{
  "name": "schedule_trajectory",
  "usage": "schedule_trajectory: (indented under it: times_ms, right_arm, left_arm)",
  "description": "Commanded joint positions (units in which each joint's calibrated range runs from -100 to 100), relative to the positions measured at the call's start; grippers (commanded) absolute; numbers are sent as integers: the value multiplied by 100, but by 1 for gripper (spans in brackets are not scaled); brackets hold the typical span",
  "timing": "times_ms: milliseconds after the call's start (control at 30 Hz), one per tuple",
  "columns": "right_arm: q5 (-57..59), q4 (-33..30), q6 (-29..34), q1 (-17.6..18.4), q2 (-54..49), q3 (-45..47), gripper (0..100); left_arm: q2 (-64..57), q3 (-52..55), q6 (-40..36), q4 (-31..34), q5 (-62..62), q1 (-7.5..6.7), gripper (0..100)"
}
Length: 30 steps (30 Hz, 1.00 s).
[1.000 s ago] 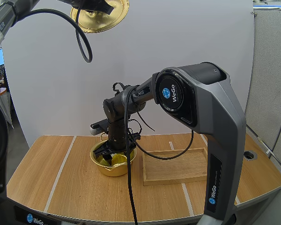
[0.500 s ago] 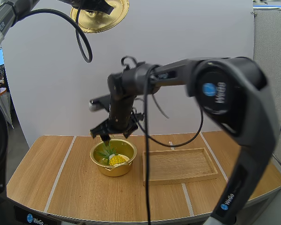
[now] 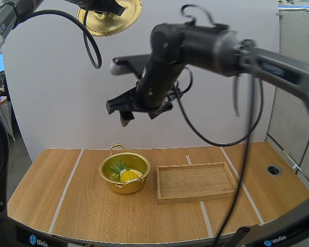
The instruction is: Open the pot, put the pineapple inside, and close it
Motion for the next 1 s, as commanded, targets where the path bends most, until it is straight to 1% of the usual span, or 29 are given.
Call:
schedule_trajectory:
  times_ms: [0,267,567,767,967]
  right_arm:
    - [297,-54,-3,-22,-664,280,100]
    - [1156,-91,-23,-22,-2163,963,100]
    - [1156,-98,-43,-22,-3525,1891,100]
    - [1156,-98,-43,-22,-4182,2497,100]
    - [1156,-98,-43,-22,-4555,2610,100]
  left_arm:
    - [-36,-51,-33,-6,-200,-12,0]
    - [-36,-51,-33,-6,-200,-12,0]
    - [-36,-51,-33,-6,-200,-12,0]
    - [-36,-51,-33,-6,-200,-12,0]
    - [-36,-51,-33,-6,-200,-12,0]
